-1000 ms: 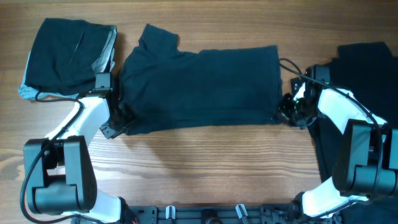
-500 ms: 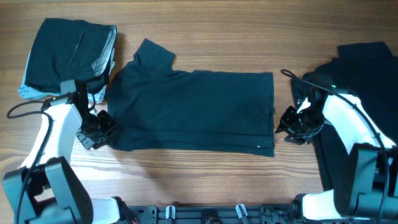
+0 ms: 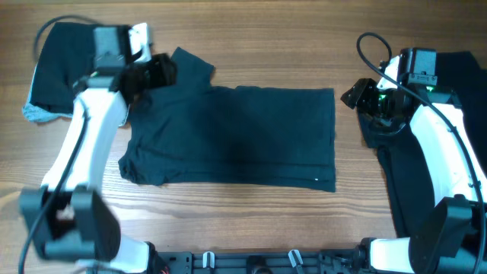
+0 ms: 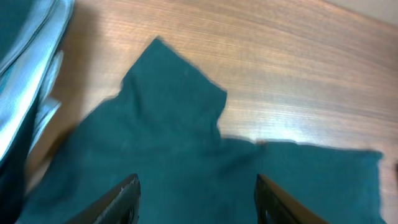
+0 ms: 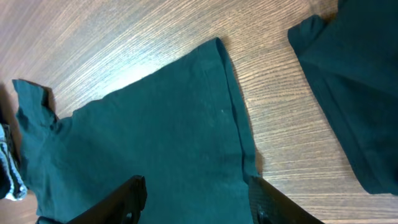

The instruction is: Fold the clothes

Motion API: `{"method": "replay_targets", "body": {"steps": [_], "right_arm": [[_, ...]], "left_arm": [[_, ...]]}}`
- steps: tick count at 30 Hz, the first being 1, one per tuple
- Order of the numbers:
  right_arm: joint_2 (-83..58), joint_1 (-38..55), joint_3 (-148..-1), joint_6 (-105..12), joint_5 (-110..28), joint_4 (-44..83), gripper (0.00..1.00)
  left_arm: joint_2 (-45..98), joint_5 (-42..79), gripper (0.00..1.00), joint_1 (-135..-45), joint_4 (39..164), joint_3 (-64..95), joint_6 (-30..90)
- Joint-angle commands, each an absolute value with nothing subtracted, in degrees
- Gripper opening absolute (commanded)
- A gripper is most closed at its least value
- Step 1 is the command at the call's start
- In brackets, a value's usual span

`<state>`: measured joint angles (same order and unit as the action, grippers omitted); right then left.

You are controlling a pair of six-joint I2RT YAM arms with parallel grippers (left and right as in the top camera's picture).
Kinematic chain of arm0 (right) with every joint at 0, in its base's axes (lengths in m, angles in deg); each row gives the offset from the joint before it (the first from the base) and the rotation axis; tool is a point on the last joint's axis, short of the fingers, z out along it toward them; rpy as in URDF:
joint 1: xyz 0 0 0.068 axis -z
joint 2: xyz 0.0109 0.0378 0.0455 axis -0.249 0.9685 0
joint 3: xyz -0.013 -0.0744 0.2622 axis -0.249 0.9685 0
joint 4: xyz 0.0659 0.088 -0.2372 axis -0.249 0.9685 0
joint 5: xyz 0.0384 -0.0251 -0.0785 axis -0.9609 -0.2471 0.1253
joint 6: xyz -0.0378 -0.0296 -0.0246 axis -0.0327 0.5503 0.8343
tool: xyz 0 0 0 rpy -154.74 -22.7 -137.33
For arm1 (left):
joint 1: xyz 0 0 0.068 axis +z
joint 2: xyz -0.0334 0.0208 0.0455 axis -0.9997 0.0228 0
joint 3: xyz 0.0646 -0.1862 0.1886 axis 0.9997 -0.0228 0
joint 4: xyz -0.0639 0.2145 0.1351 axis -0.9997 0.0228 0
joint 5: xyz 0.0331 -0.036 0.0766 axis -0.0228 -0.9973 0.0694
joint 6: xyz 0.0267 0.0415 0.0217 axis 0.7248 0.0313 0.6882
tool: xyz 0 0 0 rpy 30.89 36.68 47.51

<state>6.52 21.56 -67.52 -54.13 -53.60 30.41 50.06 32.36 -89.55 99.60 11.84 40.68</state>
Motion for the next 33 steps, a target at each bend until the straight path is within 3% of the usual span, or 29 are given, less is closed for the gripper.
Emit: {"method": "replay_targets", "body": {"steps": [1,5,10,19,22,24,25,26,28,33], "right_arm": [[5.69,21.77,-68.31,-54.88,-54.87,30.15,0.58],[5.69,21.77,-68.31,-55.31,-54.63,30.11,0.59],[5.69,21.77,-68.26,-55.31,-54.63,29.91,0.59],[5.82,21.77,-68.20,-55.29,-51.81,29.47,0.62],[6.45,21.77,-67.65,-55.51,-50.12,26.04,0.62],[7.11,21.77,-67.65,-56.14,-50.10,24.67,0.62],[7.61,21.77,-67.65,-56.10,-50.08,23.84,0.62],[8.53,21.77,-67.65,-56.12,-49.45,22.87,0.63],[10.89,21.77,-67.65,-56.08,-49.03,21.08,0.62],[22.58,20.20,-67.67,-54.53,-49.53,16.16,0.47]], "left_arm": [[63.54,36.75,0.59,-91.28,95.44,20.67,43.06],[75.98,40.93,0.58,-91.70,90.17,28.43,45.27],[81.33,41.49,0.58,-91.70,82.18,28.56,45.80],[87.50,42.96,0.52,-92.64,82.13,28.56,46.96],[87.72,43.07,0.28,-94.08,82.77,28.56,46.96],[87.72,45.12,0.20,-94.47,83.55,28.56,46.91],[87.72,46.76,0.09,-94.49,84.05,28.56,46.65],[87.69,48.27,0.04,-94.45,84.82,28.56,46.50],[87.43,49.12,0.04,-94.10,85.93,28.58,46.50],[81.09,49.08,0.04,-94.06,90.72,28.58,46.52]]}}
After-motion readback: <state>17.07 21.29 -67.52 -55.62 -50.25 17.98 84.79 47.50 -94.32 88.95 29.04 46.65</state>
